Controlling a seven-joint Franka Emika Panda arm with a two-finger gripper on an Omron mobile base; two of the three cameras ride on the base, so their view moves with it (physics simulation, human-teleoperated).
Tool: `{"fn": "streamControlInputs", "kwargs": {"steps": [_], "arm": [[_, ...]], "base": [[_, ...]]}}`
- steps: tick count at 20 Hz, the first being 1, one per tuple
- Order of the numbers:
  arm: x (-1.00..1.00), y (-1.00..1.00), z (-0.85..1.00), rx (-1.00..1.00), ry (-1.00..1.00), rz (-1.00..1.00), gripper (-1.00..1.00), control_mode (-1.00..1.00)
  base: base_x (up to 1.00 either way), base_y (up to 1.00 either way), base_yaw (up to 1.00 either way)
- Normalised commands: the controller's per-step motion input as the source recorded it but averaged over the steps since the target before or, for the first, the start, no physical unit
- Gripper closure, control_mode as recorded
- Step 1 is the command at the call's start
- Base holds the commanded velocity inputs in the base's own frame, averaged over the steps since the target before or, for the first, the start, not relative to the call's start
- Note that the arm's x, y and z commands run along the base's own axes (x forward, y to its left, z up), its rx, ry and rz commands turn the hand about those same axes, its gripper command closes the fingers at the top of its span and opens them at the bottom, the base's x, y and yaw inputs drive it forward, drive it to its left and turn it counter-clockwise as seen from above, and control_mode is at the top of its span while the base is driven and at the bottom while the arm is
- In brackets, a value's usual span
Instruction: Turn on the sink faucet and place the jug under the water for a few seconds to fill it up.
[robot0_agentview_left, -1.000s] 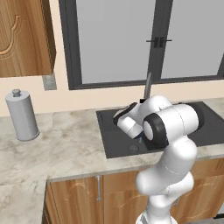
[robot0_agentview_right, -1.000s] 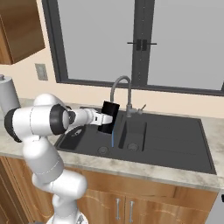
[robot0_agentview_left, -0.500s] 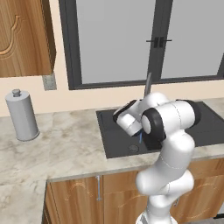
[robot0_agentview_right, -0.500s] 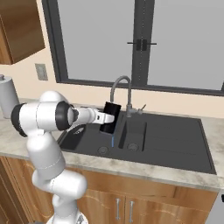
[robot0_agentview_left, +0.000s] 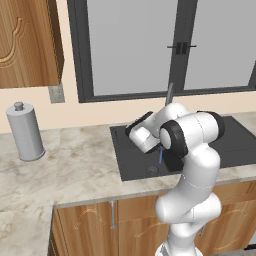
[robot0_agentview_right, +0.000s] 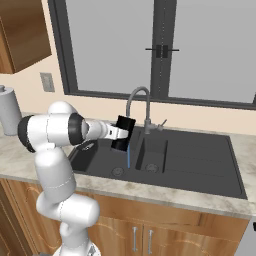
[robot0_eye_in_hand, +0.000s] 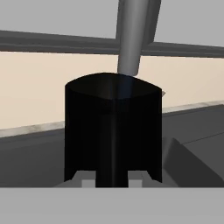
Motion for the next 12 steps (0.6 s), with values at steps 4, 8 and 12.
{"fn": "streamControlInputs", "kwargs": {"steps": [4, 8, 12], "arm": [[0.11, 0.00, -0.10, -0.01, -0.01, -0.02, 1.00, -1.00], [0.00, 0.00, -0.22, -0.02, -0.01, -0.02, 1.00, -1.00], [0.00, 0.00, -0.06, -0.03, -0.03, -0.01, 1.00, -1.00]], "base": [[0.00, 0.00, 0.00], [0.00, 0.00, 0.00], [0.00, 0.00, 0.00]]}}
